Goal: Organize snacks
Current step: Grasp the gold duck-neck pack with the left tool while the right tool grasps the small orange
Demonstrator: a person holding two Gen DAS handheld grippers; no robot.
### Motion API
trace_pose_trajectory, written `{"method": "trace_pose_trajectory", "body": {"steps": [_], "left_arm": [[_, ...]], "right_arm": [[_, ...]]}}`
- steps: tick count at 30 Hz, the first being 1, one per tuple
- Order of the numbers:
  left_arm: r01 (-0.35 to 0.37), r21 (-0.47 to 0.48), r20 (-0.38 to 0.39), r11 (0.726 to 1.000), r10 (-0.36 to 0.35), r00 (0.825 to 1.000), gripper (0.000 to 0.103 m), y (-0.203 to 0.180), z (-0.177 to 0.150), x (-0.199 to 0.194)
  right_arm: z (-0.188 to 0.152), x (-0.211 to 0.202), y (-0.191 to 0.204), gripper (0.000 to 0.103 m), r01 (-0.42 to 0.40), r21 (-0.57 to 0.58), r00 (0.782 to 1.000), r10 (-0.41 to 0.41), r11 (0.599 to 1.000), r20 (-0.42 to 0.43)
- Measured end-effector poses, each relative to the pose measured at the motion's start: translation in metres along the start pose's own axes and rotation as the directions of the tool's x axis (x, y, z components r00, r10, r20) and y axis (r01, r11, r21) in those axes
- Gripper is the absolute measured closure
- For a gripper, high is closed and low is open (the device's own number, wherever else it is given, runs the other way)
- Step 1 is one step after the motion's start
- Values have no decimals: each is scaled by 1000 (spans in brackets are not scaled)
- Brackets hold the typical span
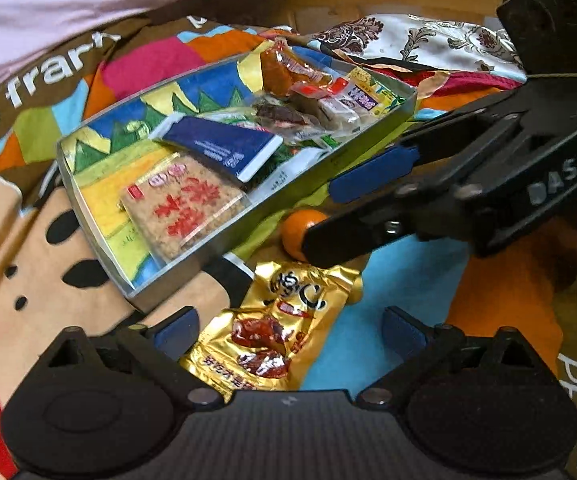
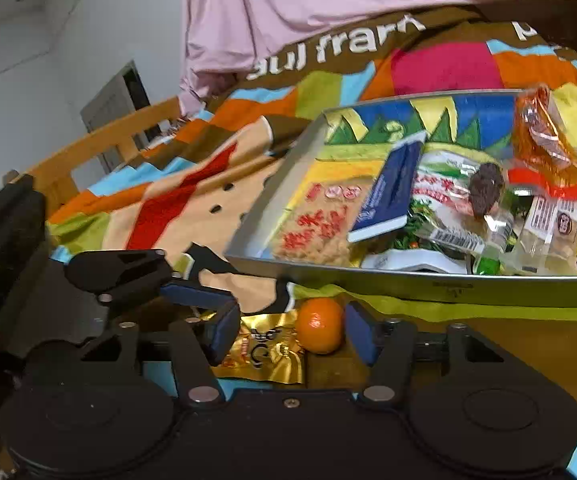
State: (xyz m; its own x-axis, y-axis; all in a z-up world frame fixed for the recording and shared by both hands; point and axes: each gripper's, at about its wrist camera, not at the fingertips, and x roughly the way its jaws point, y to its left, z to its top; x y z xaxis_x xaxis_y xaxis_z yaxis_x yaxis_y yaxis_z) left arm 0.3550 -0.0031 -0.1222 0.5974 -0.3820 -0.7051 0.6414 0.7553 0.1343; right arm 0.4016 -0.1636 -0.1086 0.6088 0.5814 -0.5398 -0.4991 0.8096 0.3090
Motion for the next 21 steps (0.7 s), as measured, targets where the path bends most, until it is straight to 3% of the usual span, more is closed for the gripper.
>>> {"method": "trace_pose_trajectory", "body": {"steps": [8,11,16,21], "left_arm": [[22,-55,12,998,-21,1000,13,6,-7,0],[23,-84,21,996,-21,1000,16,6,-10,-1],[3,-109,24,994,0,1000,20,1,-11,-4],[-14,-203,-17,979,11,1000,27,-1,-7,-8]], "right_arm": [[-4,12,-12,59,32,69,999,-30,997,-33],[-6,10,-15,73,60,95,998,-58,994,-29],[-6,2,-15,74,77,117,996,-72,990,-47],[-5,-18,-15,74,127,131,990,-117,983,-84]]}}
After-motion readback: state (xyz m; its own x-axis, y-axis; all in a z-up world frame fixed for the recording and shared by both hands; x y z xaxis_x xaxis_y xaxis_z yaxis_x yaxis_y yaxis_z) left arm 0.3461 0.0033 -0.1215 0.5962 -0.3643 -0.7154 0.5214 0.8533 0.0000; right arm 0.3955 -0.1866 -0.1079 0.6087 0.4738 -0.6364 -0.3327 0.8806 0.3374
